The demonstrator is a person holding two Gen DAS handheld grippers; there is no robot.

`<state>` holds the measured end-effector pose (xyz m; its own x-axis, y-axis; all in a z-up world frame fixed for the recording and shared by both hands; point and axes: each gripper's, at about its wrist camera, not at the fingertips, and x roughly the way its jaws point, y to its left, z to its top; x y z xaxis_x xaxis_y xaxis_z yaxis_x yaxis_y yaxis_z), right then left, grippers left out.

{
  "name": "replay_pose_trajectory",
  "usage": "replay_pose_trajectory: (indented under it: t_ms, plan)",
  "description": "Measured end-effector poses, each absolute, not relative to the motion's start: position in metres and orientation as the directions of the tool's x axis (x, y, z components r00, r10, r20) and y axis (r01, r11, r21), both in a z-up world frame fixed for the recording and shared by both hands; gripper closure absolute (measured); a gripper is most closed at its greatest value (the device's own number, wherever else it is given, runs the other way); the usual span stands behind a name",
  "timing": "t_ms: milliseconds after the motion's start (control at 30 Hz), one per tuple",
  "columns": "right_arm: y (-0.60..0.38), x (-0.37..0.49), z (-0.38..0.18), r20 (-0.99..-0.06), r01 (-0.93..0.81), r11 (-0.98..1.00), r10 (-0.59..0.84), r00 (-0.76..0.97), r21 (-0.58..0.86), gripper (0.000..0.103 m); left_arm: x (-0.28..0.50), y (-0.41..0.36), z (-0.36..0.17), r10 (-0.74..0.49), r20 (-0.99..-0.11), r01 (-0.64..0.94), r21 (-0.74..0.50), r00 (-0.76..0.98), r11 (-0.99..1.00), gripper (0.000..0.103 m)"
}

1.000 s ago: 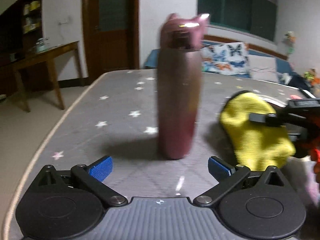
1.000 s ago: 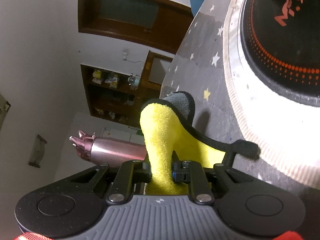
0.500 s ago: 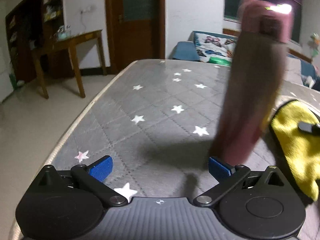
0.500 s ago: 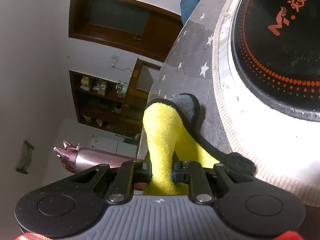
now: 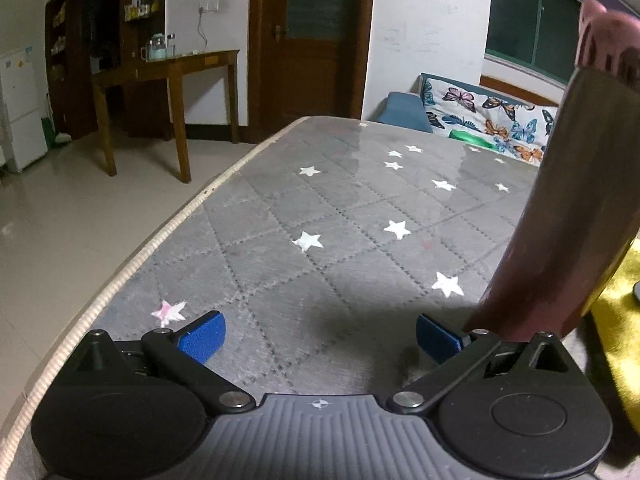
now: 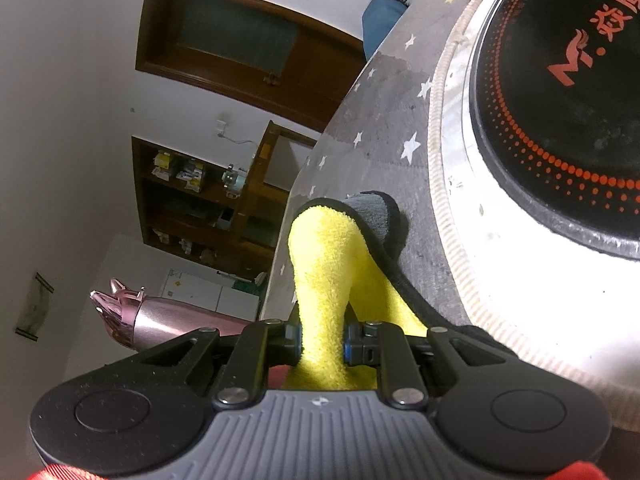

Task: Clean container

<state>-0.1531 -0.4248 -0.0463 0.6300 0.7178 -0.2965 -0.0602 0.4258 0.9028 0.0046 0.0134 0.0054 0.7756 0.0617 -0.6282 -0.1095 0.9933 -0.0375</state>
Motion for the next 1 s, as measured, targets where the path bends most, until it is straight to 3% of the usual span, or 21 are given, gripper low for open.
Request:
replay_pose_trajectory:
  t_ms: [1000]
  plan:
    - [-0.4265, -0.1482, -0.0476, -0.317, -0.045, 0.452, 0.69, 0.651, 0.891, 0.086, 0.0074, 0.0132, -0.0009, 0.088, -0.635, -0.109, 0.006, 0.768, 0.994, 0.0]
